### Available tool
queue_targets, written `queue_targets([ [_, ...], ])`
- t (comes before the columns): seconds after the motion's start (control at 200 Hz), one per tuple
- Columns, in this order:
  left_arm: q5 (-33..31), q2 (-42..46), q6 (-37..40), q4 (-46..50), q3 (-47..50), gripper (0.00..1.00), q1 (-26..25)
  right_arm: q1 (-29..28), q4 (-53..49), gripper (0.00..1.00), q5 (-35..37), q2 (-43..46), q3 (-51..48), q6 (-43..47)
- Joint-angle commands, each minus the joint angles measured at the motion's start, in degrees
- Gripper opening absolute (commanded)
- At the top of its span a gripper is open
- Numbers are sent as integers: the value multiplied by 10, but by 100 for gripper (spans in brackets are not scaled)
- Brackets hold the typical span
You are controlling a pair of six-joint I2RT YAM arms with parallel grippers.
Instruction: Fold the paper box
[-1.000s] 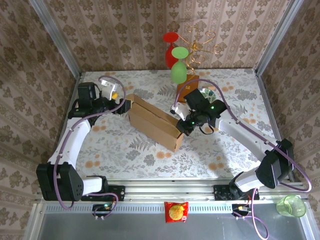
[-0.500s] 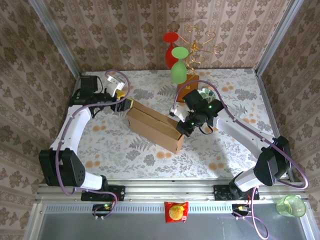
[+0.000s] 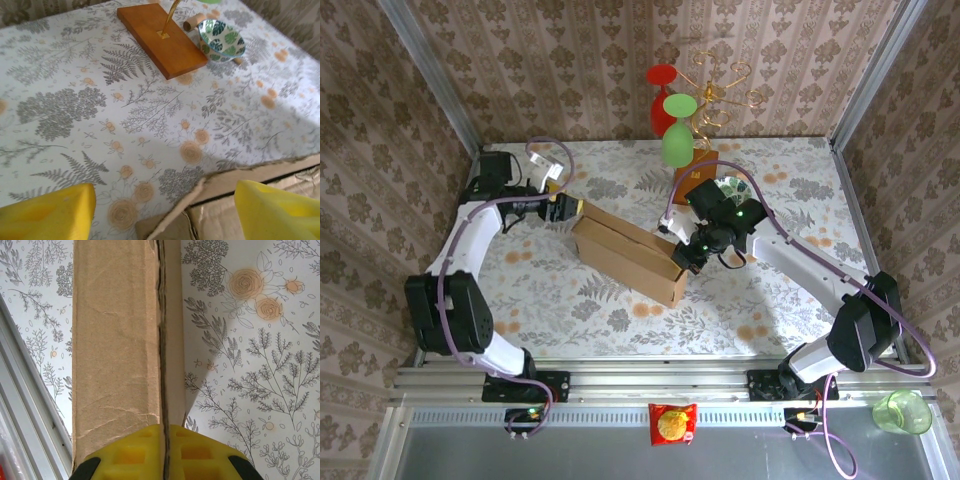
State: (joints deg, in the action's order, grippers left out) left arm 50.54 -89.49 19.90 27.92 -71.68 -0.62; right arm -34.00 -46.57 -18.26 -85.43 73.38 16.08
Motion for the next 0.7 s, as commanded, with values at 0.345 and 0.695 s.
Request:
queue_targets([
  [0.345, 97, 20, -43, -47, 28, 63, 5, 2, -10, 0, -17, -17, 4, 6],
  [0.695, 39, 33, 1, 34, 18, 52, -19, 5, -10, 0, -11, -14, 4, 4],
])
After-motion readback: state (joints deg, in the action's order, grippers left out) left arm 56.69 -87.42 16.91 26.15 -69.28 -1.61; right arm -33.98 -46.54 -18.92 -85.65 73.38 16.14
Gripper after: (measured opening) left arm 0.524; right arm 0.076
